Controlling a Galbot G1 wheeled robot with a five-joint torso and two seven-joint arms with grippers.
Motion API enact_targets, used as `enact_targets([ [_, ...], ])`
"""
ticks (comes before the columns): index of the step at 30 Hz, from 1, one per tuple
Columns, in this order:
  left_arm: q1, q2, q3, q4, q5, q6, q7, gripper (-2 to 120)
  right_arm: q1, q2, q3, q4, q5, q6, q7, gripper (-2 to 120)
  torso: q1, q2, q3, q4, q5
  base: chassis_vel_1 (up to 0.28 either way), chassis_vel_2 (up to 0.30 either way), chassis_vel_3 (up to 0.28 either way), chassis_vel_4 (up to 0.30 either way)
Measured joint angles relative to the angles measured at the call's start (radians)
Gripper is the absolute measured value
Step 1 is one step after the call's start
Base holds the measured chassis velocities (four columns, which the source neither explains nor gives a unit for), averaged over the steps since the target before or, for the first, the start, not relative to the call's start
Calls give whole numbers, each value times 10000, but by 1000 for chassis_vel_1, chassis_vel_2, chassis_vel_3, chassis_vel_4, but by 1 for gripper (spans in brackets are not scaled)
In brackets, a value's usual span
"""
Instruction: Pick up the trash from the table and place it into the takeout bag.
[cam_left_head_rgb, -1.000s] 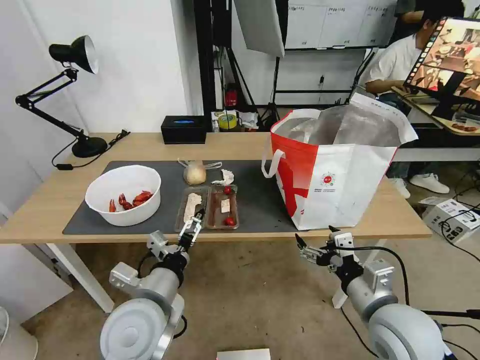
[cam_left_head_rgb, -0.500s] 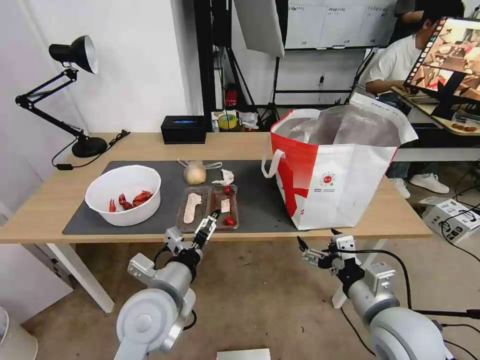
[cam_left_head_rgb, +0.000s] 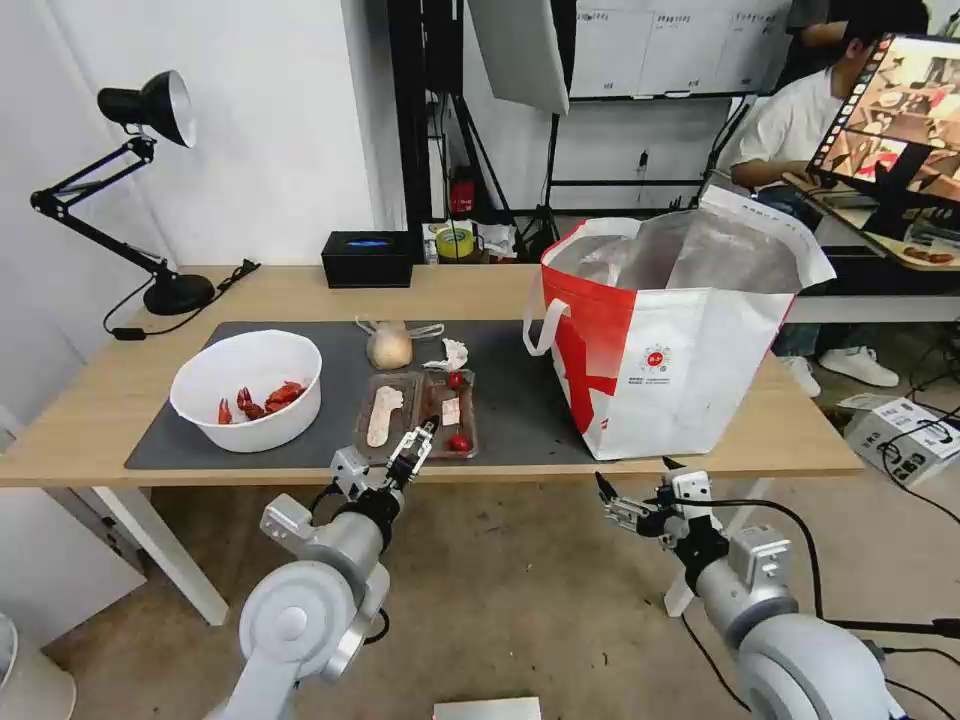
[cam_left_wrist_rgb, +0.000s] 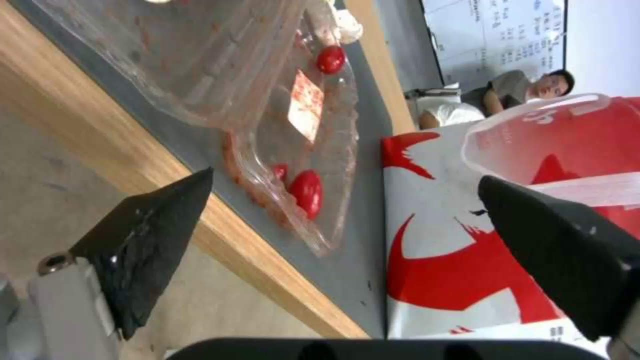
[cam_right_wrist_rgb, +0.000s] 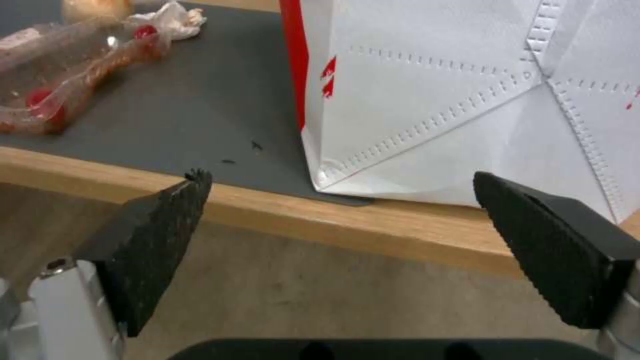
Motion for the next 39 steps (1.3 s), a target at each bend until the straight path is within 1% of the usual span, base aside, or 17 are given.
enact_targets([
  [33, -366, 405, -246, 604, -376, 63, -5, 100, 103, 48, -178, -263, -124, 97, 14, 100, -1, 0, 0, 0, 0, 0, 0, 0, 0],
  [39, -531, 304, -243, 809, -405, 66, -102, 100, 116, 129, -278, -325, -194, 138, 21, 100, -1, 1, -1, 0, 3, 0, 0, 0, 0],
])
